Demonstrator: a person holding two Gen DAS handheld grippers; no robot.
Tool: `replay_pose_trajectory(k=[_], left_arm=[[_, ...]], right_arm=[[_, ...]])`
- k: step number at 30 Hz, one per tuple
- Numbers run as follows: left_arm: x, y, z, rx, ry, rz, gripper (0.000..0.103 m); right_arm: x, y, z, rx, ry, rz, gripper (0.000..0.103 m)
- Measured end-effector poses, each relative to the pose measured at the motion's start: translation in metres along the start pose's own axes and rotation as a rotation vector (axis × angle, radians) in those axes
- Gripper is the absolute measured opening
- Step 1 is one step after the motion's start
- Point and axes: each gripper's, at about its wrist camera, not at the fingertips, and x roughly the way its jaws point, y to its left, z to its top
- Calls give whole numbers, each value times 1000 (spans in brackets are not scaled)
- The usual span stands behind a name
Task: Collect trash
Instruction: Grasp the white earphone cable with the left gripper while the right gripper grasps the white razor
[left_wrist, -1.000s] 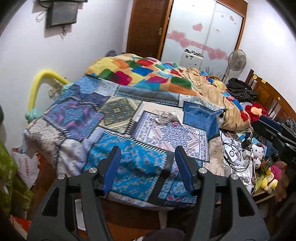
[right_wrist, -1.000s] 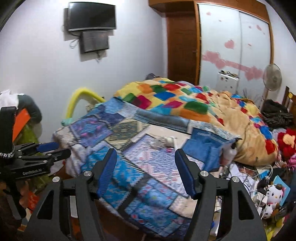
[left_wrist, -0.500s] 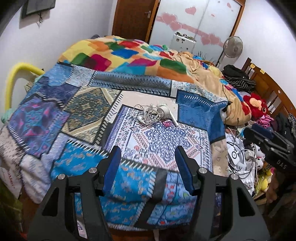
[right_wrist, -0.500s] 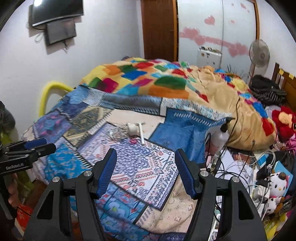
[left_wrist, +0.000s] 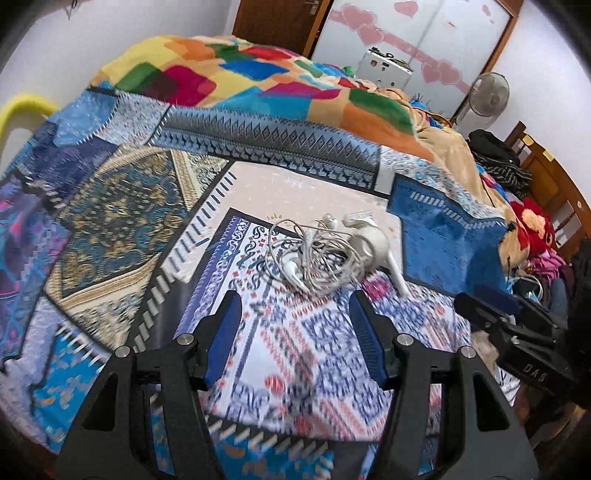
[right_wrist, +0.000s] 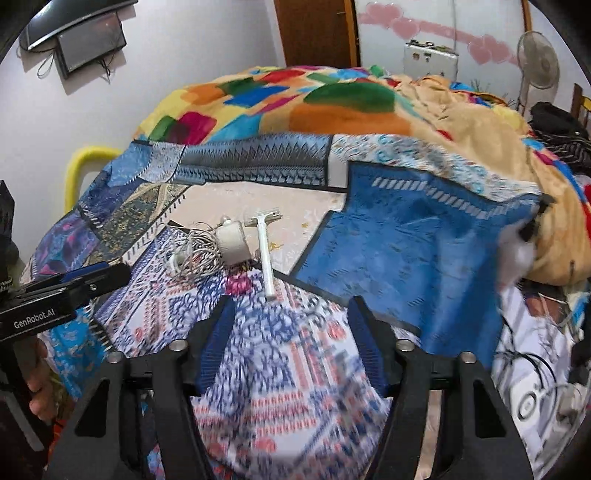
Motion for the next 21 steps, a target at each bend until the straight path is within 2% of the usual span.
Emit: replay_pose_trajectory(k=[3,7,11,13,14,17,19,21], left_arm=[[19,4,6,-23,0,-11,59],[38,3,13,-20,1,-15,59],[51,3,15,-3,-1,11,58],[57,4,15,-4,1,10,51],[59,4,15,-4,0,12,50],[62,-1,15,21,0,0,33],[65,-5,14,40,-1,9,20],[64,-6,13,46,-15,18,15]], right_arm=[[22,2,8,-15,17,18,43],[48,5,16,-39,47,21,29],[65,5,18,-45,81,40,27],[66,8,18,-61,66,39,22],[67,9,18,-72,64,35,20],[70,11,21,-95,53,13,11],[70,11,20,-107,40,5,10],[70,12,20,-105,36,-1,9]])
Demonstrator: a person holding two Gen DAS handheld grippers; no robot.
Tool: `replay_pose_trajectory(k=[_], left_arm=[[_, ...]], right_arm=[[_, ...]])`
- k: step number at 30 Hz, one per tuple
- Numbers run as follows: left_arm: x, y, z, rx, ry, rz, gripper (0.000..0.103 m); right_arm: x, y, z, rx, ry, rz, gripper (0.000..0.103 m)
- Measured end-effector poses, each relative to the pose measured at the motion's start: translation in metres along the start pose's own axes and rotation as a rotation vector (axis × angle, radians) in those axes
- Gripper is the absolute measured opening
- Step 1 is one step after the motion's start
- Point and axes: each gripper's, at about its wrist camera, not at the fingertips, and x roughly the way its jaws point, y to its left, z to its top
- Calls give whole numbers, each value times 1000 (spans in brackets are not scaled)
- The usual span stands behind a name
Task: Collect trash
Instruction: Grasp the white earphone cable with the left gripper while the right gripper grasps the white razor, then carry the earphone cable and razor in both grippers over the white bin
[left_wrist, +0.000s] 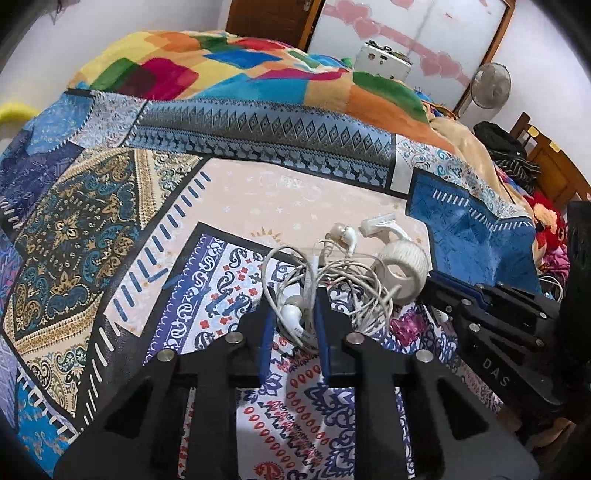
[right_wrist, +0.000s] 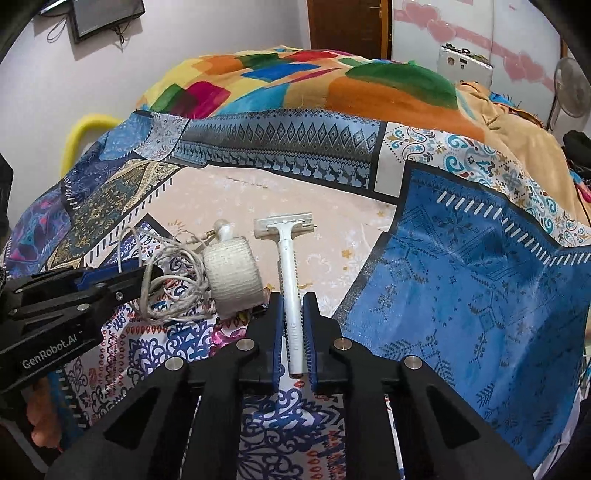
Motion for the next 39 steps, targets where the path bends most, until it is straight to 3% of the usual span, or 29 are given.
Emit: replay_pose_trajectory(k=[1,14,27,39], left_arm=[[-2,-1,0,8,-6,3,12],[-59,-19,8,39,-57,-1,11],[-182,-38,14,66,-181,21,11],[-306,-40,-31,98,-261,64,12]], right_arm=[[-1,-1,0,11,0,-7,9],[-54,-4,3,83,-60,-32,9],[-167,24,11,60,-194,-33,9],[-263,77,-15,0,-288,16,9]])
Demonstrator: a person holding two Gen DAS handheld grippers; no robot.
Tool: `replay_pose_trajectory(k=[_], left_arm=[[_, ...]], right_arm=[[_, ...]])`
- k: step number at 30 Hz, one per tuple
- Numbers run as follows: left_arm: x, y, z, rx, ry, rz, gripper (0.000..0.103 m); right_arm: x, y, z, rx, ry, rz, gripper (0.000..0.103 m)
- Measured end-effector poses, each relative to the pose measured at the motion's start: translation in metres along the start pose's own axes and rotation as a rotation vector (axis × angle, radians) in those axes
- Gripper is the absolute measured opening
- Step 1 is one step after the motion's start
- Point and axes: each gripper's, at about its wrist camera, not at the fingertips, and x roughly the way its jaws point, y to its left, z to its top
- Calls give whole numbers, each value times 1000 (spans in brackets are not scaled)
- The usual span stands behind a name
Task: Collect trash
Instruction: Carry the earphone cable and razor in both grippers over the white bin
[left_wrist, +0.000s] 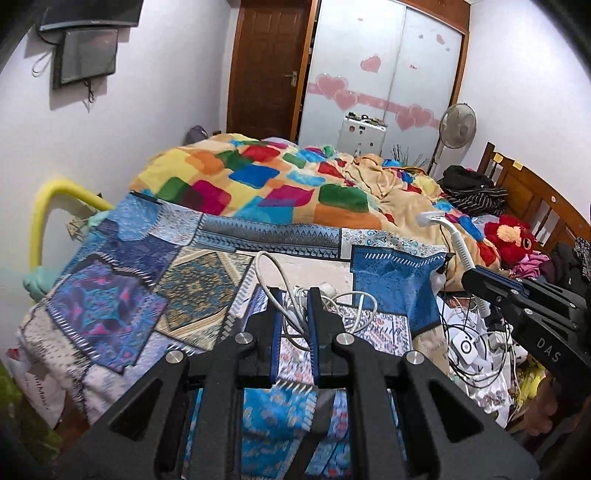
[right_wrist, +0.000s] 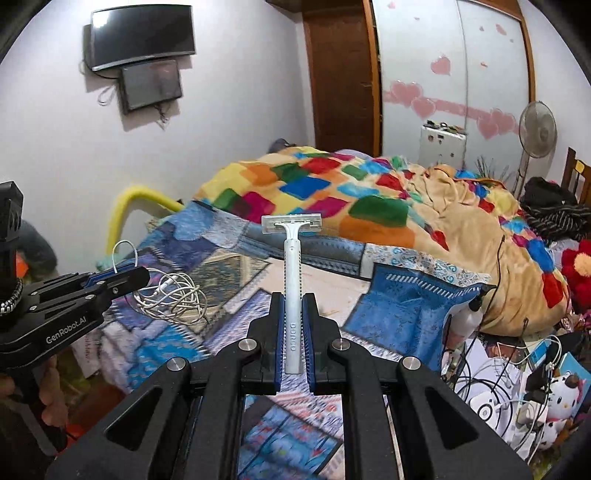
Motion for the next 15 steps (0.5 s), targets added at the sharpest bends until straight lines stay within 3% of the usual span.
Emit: replay_pose_trajectory(k=[15], left_arm=[[-139,48,-60,-71,-64,94,12]], right_arm=[[-75,84,-33,-89,-34,124,9]])
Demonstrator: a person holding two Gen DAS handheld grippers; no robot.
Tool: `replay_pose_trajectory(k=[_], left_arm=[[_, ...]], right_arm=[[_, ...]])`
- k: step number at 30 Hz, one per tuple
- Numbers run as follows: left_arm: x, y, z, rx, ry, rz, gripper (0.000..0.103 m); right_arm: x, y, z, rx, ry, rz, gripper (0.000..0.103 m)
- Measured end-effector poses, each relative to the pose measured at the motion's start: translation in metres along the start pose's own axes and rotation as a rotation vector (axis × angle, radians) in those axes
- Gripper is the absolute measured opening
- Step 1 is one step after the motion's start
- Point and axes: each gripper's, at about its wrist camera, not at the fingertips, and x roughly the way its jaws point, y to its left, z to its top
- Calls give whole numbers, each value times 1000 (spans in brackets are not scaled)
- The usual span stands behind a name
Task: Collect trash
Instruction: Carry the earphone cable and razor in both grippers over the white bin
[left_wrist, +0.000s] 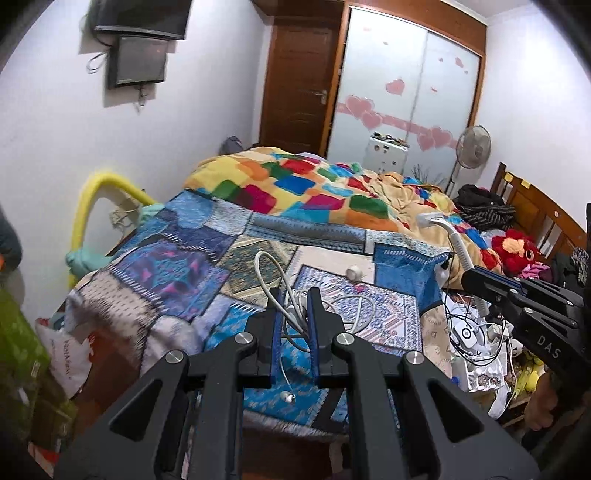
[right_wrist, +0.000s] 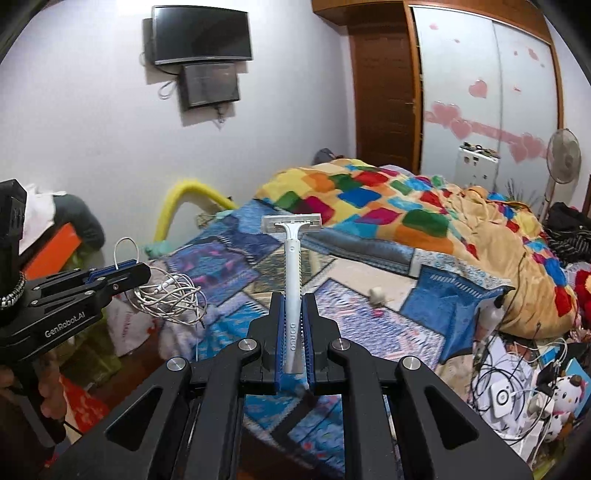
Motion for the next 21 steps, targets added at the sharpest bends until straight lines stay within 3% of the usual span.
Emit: replay_pose_trajectory(k=[11,21], left_arm=[[-57,60,-40,-69,-5,95,12],[-74,121,-85,-144,36,156,12]], right_arm=[[-10,66,-22,-48,20,91,9],[11,131,-47,-124,107,168,9]])
